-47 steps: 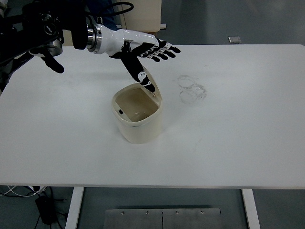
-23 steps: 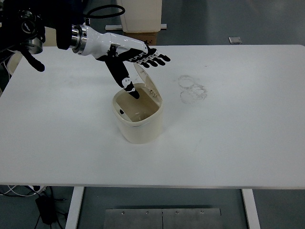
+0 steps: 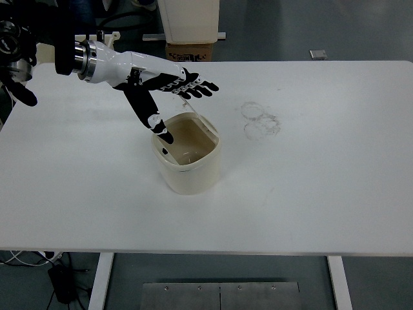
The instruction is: Close trash bin
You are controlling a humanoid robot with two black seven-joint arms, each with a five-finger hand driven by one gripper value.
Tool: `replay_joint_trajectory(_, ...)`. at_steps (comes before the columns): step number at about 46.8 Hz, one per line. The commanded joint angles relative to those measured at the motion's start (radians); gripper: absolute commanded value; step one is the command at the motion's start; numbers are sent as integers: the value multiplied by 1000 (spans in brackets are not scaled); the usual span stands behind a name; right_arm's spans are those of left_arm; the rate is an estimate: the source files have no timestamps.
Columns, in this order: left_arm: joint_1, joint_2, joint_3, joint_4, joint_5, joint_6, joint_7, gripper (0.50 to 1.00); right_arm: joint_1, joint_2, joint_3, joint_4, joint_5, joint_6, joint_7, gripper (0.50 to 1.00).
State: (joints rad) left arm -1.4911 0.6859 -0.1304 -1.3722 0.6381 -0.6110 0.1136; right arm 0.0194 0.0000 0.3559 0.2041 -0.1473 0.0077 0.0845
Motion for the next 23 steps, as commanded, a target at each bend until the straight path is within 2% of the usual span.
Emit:
replay_joint_trajectory(1, 5, 18, 6, -21, 0, 0, 0, 1000, 1, 0, 0, 0, 0, 0, 0, 993)
replay_joint_trajectory(23, 87, 44, 37, -38, 2, 0, 0, 1000, 1, 0, 0, 0, 0, 0, 0, 993)
